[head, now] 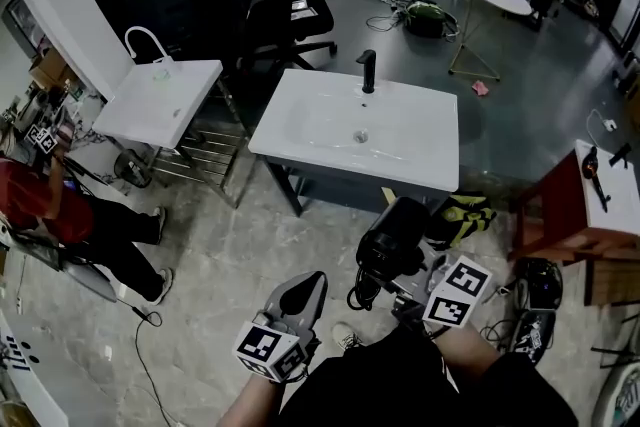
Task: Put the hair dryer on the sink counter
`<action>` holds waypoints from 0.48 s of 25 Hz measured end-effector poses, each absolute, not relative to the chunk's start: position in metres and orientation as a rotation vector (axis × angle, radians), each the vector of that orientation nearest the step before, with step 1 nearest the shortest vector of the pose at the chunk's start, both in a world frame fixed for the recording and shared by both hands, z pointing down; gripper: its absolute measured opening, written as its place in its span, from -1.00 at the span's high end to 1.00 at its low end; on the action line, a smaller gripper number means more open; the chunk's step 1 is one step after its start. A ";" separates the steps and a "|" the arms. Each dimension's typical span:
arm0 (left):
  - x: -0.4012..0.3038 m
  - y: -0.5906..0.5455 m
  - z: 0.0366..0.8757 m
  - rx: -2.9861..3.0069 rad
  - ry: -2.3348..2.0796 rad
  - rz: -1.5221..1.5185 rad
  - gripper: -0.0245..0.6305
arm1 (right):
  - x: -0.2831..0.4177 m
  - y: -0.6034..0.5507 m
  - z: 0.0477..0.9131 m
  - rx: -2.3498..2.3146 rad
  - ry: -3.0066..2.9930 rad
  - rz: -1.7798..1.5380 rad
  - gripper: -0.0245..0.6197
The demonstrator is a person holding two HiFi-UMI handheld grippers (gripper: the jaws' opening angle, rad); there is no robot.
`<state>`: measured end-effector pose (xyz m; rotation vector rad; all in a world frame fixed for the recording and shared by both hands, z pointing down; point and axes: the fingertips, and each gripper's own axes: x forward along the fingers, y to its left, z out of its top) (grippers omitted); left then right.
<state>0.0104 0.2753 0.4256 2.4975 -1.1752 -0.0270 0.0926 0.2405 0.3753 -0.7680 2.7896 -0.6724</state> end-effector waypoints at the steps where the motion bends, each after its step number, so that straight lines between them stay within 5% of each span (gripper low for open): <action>1: 0.008 0.276 0.425 2.498 -1.174 -0.028 0.92 | 0.092 0.241 0.375 -0.774 2.788 -0.672 0.34; 12: 0.004 0.277 0.426 2.488 -1.174 -0.046 0.92 | 0.096 0.238 0.371 -0.810 2.782 -0.667 0.34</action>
